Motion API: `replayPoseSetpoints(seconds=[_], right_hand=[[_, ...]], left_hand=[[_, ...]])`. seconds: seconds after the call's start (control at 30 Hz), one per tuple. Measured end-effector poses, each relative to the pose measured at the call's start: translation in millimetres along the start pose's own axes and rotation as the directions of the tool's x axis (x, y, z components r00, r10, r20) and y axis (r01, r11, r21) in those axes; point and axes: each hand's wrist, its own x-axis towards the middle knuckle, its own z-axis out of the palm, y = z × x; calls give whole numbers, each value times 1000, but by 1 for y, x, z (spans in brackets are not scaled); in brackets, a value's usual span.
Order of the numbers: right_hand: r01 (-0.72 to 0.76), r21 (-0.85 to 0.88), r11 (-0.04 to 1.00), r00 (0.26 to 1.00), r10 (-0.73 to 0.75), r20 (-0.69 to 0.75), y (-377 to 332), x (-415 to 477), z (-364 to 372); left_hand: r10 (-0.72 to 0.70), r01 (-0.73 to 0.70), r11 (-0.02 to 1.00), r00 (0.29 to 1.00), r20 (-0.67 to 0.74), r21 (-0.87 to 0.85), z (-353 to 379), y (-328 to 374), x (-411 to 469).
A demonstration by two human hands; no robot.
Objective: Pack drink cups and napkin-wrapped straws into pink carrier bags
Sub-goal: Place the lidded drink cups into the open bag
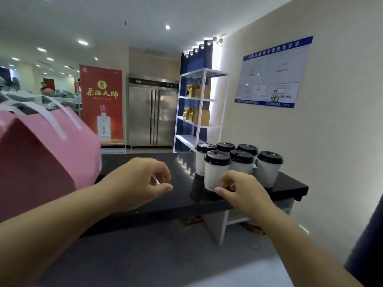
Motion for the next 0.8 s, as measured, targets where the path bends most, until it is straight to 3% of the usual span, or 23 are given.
replayPoseSetpoints(seconds=[0.23, 0.43, 0.6, 0.8], right_hand=[[48, -296, 954, 996, -68, -57, 36, 84, 1], [149, -473, 868, 986, -95, 136, 41, 133, 21], [203, -435, 877, 969, -115, 219, 47, 142, 30], [268, -110, 957, 960, -256, 111, 45, 130, 17]], left_hand=[[-122, 122, 992, 992, -27, 18, 39, -8, 50], [-186, 187, 982, 980, -74, 5, 55, -20, 68], [-201, 199, 980, 974, -103, -28, 70, -26, 79], [-213, 210, 977, 970, -116, -37, 82, -31, 94]])
